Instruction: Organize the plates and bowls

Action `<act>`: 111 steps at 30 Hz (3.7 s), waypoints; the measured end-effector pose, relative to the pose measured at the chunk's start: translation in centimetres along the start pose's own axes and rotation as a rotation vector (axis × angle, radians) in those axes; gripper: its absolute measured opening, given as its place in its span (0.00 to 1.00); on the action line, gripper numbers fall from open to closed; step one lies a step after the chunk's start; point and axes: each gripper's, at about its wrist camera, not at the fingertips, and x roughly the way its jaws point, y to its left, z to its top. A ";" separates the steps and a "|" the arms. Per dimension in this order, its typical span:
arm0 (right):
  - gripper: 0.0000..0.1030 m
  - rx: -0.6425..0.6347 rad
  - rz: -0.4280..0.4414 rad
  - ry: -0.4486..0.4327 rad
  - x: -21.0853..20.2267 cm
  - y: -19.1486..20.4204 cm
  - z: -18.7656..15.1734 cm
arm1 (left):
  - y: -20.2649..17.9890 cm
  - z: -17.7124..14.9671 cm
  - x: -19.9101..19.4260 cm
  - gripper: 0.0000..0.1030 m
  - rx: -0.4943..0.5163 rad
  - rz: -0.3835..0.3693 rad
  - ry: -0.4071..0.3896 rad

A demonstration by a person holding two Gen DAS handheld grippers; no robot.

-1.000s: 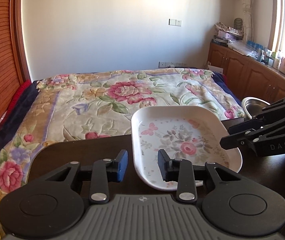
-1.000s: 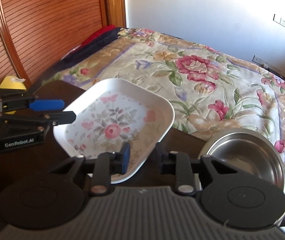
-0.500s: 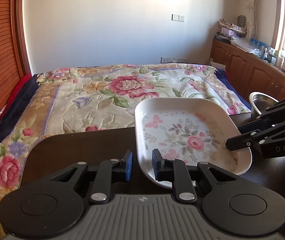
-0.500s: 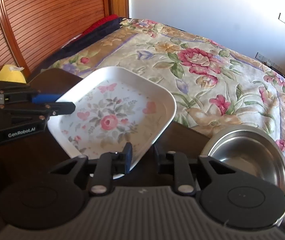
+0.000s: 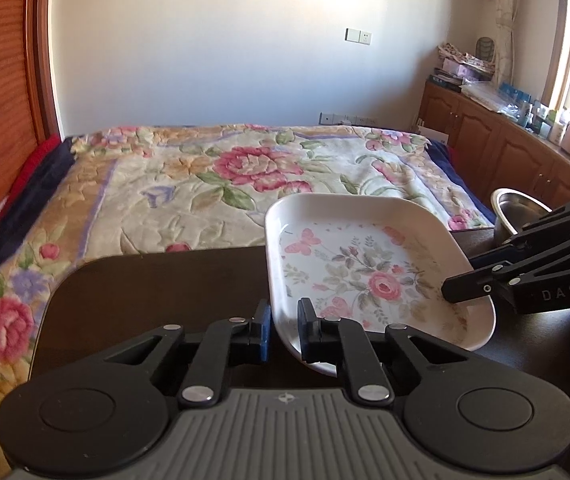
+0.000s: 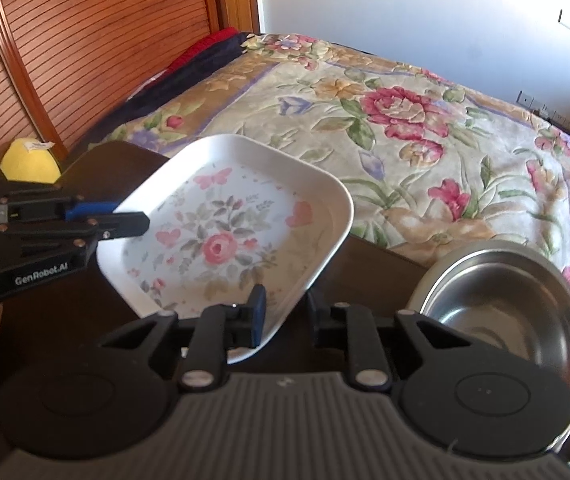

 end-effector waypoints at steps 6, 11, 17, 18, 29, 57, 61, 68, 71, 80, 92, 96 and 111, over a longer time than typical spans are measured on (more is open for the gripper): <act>0.22 -0.008 0.010 -0.007 -0.2 0.8 -0.6 | -0.2 -0.7 -0.8 0.15 0.015 0.013 0.003; 0.20 -0.007 0.008 -0.009 -0.3 1.0 -0.6 | -0.1 -0.8 -1.1 0.15 0.005 0.029 0.005; 0.17 0.036 0.043 -0.043 -1.5 0.7 -1.6 | -0.2 -1.5 -3.0 0.15 -0.019 0.017 0.019; 0.17 0.045 0.053 -0.051 -1.8 0.7 -1.8 | -0.2 -1.6 -3.5 0.15 -0.025 0.014 0.020; 0.16 0.059 0.068 -0.124 -5.5 1.7 -3.7 | -2.4 -2.7 -8.4 0.15 -0.004 0.032 -0.030; 0.16 0.091 0.066 -0.243 -13.5 2.0 -10.6 | -9.0 -7.0 -17.3 0.15 0.053 0.008 -0.125; 0.16 0.103 0.068 -0.252 -14.1 1.9 -11.9 | -9.7 -8.3 -18.0 0.15 0.054 -0.004 -0.122; 0.16 0.128 0.087 -0.265 -14.8 2.3 -14.5 | -10.2 -10.6 -19.1 0.15 0.044 -0.021 -0.115; 0.16 0.135 0.100 -0.271 -15.2 2.7 -15.6 | -10.4 -11.8 -19.8 0.15 0.035 -0.033 -0.116; 0.16 0.124 0.111 -0.297 -16.1 3.8 -18.3 | -11.1 -14.4 -20.8 0.15 0.027 -0.035 -0.106; 0.16 0.149 0.113 -0.293 -14.9 4.4 -20.6 | -11.3 -16.6 -20.5 0.15 0.025 -0.018 -0.083; 0.16 0.158 0.113 -0.298 -14.9 4.5 -20.9 | -11.3 -16.9 -20.4 0.15 0.025 -0.016 -0.081; 0.16 0.153 0.087 -0.339 -14.9 5.0 -21.7 | -11.4 -17.3 -20.3 0.15 0.043 0.005 -0.089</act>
